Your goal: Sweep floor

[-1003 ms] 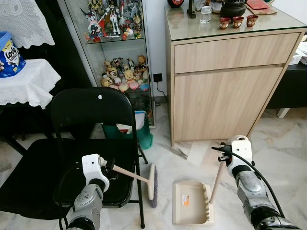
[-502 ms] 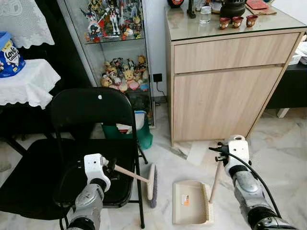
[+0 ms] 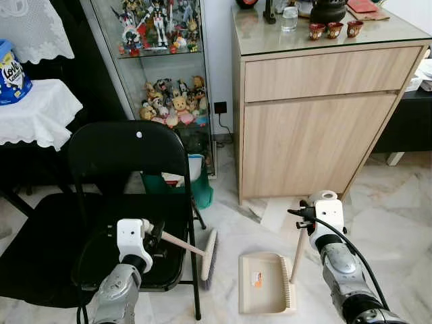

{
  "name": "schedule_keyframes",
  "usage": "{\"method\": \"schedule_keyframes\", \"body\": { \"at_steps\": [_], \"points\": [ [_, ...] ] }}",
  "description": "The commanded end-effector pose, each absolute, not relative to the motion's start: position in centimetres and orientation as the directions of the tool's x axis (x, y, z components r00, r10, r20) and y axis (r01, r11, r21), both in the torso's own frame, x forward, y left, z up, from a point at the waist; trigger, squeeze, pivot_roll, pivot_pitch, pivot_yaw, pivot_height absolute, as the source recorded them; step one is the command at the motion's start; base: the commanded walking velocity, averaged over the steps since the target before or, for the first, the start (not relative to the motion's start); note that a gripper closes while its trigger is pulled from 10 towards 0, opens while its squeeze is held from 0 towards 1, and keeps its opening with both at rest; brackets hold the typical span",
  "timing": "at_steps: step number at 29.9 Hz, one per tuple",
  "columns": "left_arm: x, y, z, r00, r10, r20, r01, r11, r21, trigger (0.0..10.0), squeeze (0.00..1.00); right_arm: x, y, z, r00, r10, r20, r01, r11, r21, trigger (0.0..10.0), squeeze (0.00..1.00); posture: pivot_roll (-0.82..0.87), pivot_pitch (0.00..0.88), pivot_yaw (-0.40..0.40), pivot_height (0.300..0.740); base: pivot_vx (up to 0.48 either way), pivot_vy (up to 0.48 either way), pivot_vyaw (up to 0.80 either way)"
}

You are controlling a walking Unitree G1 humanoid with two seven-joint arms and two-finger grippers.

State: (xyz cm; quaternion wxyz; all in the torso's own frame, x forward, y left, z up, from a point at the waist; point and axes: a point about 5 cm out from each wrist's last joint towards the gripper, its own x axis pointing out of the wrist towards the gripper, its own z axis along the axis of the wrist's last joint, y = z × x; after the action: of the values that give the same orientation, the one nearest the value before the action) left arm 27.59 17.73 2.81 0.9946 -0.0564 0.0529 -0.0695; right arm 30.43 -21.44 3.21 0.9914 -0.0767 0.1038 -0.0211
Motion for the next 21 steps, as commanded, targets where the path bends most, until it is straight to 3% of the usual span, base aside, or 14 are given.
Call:
{"method": "schedule_keyframes", "body": {
  "at_steps": [1, 10, 21],
  "points": [
    [27.89, 18.51, 3.42, 0.990, -0.119, -0.076, 0.112, 0.990, -0.090, 10.0, 0.00, 30.78, -20.84, 3.35, 0.978, -0.064, -0.199, 0.043, 0.993, -0.111, 10.0, 0.00, -0.10, 0.000, 0.086, 0.740, 0.000, 0.000, 0.00],
    [27.87, 17.98, 2.89, 0.988, -0.092, -0.124, 0.082, 0.993, -0.085, 10.0, 0.00, 30.90, -20.52, 3.42, 0.979, -0.062, -0.195, 0.041, 0.993, -0.106, 10.0, 0.00, -0.12, 0.000, 0.091, 0.740, 0.000, 0.000, 0.00],
    [27.72, 18.07, 2.76, 0.988, -0.077, -0.132, 0.067, 0.995, -0.080, 10.0, 0.00, 30.76, -20.34, 3.27, 0.979, -0.061, -0.194, 0.045, 0.995, -0.085, 10.0, 0.00, -0.12, 0.000, 0.088, 0.740, 0.000, -0.273, 0.00]
  ]
}}
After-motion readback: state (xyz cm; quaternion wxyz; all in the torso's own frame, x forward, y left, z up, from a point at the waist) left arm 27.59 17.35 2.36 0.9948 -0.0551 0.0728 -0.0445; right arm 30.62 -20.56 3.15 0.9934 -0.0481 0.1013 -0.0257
